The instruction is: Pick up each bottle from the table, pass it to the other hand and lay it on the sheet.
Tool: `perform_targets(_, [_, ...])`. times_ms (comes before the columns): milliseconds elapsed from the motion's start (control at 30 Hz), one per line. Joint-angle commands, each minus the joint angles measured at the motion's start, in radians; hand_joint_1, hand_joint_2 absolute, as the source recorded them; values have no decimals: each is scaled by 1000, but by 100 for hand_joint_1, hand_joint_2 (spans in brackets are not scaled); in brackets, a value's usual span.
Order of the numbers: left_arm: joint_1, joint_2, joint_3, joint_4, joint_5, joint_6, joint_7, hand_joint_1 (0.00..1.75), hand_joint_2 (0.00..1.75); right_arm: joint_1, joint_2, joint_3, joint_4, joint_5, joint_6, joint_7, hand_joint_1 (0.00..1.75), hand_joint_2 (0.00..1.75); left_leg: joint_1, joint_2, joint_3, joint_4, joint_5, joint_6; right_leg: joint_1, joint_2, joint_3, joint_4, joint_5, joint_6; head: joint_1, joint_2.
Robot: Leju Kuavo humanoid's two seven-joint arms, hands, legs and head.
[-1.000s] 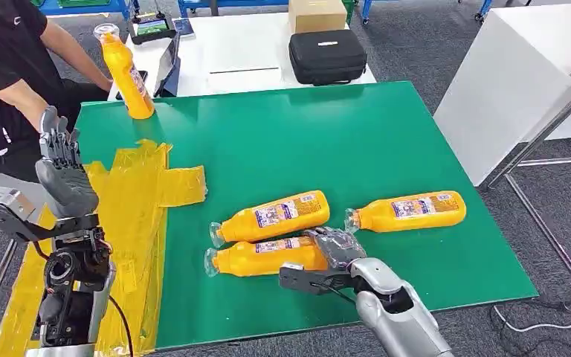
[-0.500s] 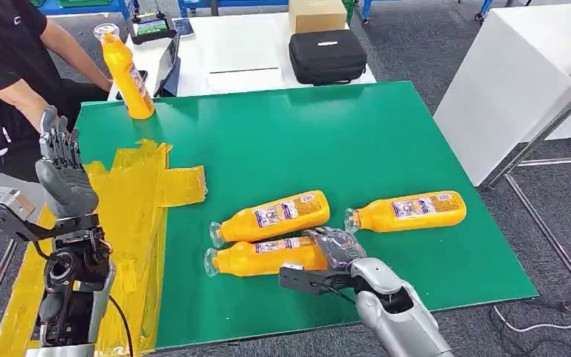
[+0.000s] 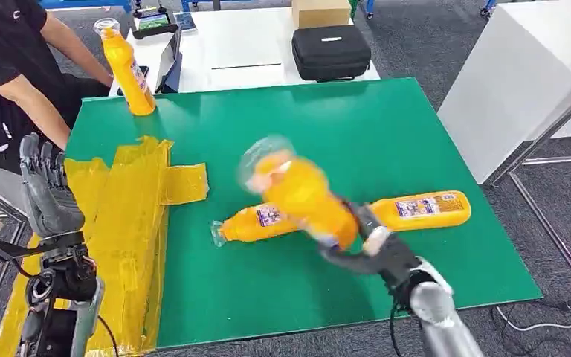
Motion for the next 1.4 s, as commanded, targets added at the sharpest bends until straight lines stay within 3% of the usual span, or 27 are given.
perform_targets(33, [-10,8,21,30,-4,1,8,0,175,24,-7,-65,-84,208,-12,-37,175,175,0,1,2,0,-1,-1,0,-3,4,0,-2,0,0,0])
perform_targets(733, [9,5,27,18,-4,2,8,0,175,28,-9,-60,-86,205,-14,-37,175,175,-1,3,0,0,-2,-1,0,-1,2,0,-1,0,0,0])
perform_targets(767, [14,10,2,5,28,-69,19,0,175,24,2,-76,-86,200,-44,-43,175,175,-1,4,1,0,-3,-1,0,-1,3,0,-2,0,0,0])
perform_targets(933, [45,-31,-74,-47,50,-78,42,0,175,-28,-1,-97,-47,186,-57,-46,175,175,-1,2,-1,1,-1,-1,0,-2,0,0,-1,1,-1,0])
perform_targets(1167, [48,-26,-76,-49,70,-87,47,0,175,-30,4,-95,-40,185,-63,-48,175,175,-1,3,-1,0,-2,-1,0,-1,1,0,-1,0,-1,0])
perform_targets(1400, [50,-28,-157,-67,238,-201,110,0,175,-214,65,-71,98,191,-70,-22,175,175,-1,7,0,1,-2,-1,0,3,0,1,0,0,0,0])
